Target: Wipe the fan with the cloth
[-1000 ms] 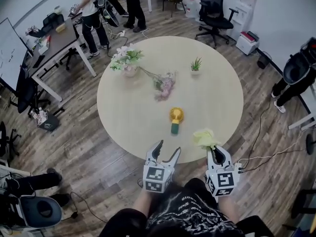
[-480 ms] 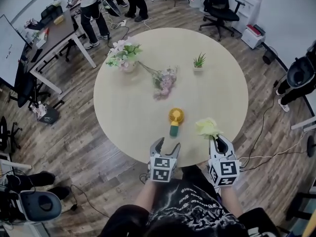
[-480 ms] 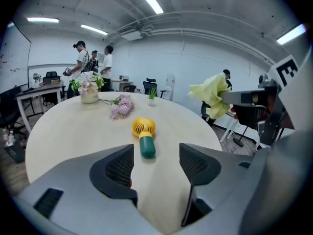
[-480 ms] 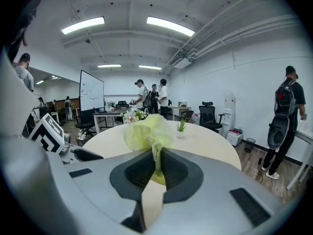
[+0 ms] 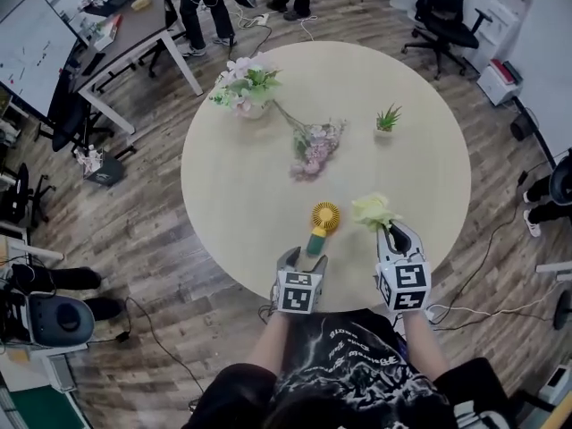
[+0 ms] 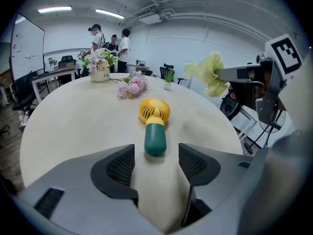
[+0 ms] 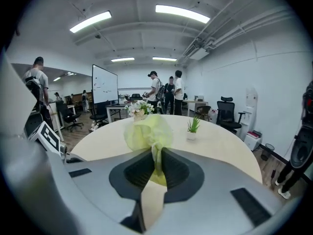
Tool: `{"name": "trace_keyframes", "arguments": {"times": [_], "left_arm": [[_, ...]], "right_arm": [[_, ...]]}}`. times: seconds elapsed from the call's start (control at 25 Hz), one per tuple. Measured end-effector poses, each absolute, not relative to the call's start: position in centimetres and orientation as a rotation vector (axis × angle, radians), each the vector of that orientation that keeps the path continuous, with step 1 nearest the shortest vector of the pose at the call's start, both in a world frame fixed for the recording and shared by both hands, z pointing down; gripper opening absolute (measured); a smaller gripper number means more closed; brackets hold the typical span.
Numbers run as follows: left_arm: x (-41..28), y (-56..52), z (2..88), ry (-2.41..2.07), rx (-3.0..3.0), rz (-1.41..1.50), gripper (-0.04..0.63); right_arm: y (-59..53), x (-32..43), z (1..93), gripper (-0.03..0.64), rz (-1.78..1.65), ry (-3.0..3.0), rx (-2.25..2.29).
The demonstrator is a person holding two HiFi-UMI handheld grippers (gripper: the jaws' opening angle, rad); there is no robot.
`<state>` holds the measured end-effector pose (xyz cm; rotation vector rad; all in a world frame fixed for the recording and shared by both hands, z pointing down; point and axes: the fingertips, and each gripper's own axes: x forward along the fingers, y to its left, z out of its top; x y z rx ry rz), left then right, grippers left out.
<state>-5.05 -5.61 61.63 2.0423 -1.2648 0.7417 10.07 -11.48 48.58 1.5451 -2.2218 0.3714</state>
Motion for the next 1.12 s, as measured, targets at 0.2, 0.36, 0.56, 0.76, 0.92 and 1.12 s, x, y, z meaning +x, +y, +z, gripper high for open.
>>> {"name": "trace_keyframes", "arguments": {"times": [0.2,0.36,0.56,0.76,0.92,1.12], "left_arm": [[-4.9,-6.5,62.5,-1.276,2.009,0.789,0.305],[-5.0,-7.7,63.0,-1.359,2.001,0.801,0.218],[-5.1,-8.3,62.9,-1.383,2.005,0.820,0.179],[-5.1,-8.1,62.8,-1.313,2.029,0.867,0.178],[-5.1,-8.2,63.1,-1.245,2.069,0.891,0.178],[-5.0,-8.4,63.1,-1.145,2.125,0.930,0.178]], "right_arm": [[-14.2,8.4,50.9,0.052,0.410,-2.240,1.371],[-15.4,7.2,53.1,0.048,0.426,-2.219,1.223],[-16.7,6.0,54.5,0.047,0.435,-2.192,1.066],[-18.5,5.3,56.6,0.041,0.404,-2.111,0.961],[-19.1,3.9,58.4,0.041,0.335,-2.079,0.842],[-19.2,2.8,59.6,0.037,0.271,-2.062,0.747]]}}
